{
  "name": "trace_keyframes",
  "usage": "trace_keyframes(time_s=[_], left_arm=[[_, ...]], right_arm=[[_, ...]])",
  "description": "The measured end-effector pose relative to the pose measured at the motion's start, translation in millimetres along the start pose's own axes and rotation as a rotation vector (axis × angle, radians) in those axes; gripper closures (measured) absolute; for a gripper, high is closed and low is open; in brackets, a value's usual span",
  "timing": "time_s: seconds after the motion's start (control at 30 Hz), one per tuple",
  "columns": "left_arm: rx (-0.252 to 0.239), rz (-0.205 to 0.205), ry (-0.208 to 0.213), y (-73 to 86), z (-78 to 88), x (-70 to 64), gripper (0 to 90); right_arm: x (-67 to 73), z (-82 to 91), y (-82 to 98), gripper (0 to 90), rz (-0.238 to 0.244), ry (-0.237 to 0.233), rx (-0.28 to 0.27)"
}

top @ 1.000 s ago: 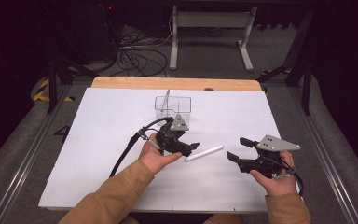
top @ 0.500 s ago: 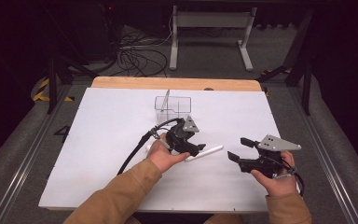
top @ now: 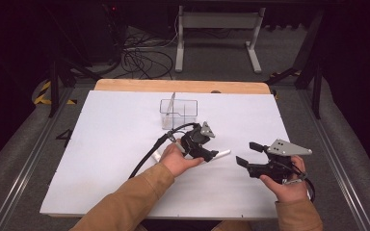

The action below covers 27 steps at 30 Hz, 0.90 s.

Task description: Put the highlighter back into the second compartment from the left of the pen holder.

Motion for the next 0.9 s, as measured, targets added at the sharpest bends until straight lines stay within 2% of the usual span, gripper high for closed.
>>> trace_keyframes(time_s=[0.17,0.33,0.6,0.77,0.8,0.9], left_arm=[[0.016,0.0,0.007,1.1,-5.1,-0.8,40.1],[0.025,0.003,0.038,1.2,-12.3,-6.6,45.4],[0.088,-0.007,0.062,2.6,-25.7,-13.1,55.3],[0.135,-0.041,0.058,3.0,-33.6,-15.3,62.2],[0.139,-0.031,0.056,3.2,-35.4,-16.1,63.7],[0.159,-0.033,0.061,4.7,-39.0,-17.2,67.8]], right_arm=[[0.3,-0.2,0.4,26.1,0.004,-0.002,0.002],[0.4,-0.3,0.6,26.1,0.003,-0.002,0.003],[1.0,-0.4,0.9,26.1,0.002,-0.005,0.004],[0.6,-0.6,1.9,26.1,0.005,-0.005,0.007],[0.4,-0.5,2.0,26.1,0.006,-0.005,0.007],[0.2,-0.3,1.8,26.1,0.007,-0.006,0.005]])
Point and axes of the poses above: each handheld gripper's, and its own axes: z roughly backward along the jaws, y roughly out of its underside, x roughly to its left, the point moved 10 cm from there along -z, roughly forward along the jaws, and after that the axes turned 3 degrees about -z, right-handed, at the moved point
